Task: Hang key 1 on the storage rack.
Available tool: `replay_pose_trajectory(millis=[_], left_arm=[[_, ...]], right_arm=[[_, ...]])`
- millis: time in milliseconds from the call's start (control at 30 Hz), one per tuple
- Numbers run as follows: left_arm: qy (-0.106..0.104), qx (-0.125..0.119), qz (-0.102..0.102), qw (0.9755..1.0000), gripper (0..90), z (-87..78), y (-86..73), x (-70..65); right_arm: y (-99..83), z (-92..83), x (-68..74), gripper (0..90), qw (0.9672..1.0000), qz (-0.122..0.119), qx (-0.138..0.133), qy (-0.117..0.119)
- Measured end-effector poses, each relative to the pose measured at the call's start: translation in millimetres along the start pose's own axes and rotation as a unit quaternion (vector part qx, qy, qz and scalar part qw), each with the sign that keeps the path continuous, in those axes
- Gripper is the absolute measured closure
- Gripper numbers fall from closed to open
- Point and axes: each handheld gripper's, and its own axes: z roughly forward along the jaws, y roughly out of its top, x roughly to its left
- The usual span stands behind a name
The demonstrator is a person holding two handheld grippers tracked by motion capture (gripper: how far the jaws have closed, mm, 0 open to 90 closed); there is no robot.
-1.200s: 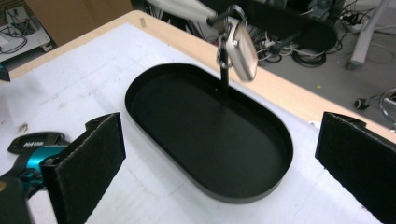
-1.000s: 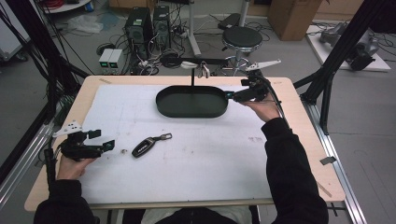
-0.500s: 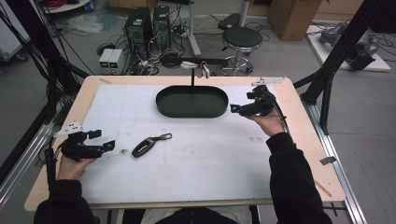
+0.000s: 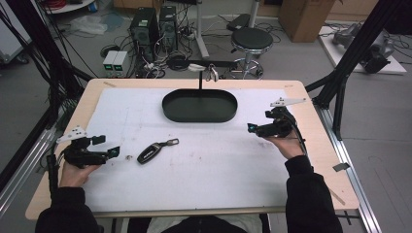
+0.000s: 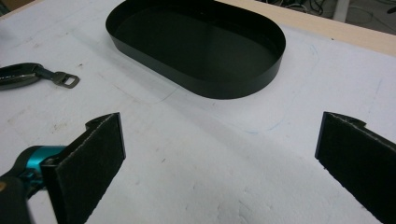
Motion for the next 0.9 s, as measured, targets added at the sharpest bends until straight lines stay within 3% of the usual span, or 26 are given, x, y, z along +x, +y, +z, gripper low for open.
replay_pose_trajectory(millis=[200, 367, 567, 900], left_arm=[[0.000, -0.001, 0.001, 1.0000, 11.4, -0.8, 0.1, 0.8], [-0.001, -0.001, 0.002, 1.0000, 11.4, -1.1, 0.1, 0.8], [-0.001, -0.003, 0.000, 1.0000, 11.4, -1.5, 0.1, 0.9], [0.000, 0.000, 0.001, 1.0000, 11.4, -0.6, 0.0, 0.2]], right_arm=[[-9.6, -3.2, 2.3, 0.8, 1.0000, 0.000, -0.002, 0.001], [-12.8, -3.6, 7.5, 0.8, 0.9998, -0.015, 0.010, -0.013], [-21.2, -4.9, 10.8, 0.8, 0.9998, -0.009, 0.006, -0.015], [-51.1, -14.3, 6.1, 0.8, 0.9996, 0.006, 0.004, -0.028]])
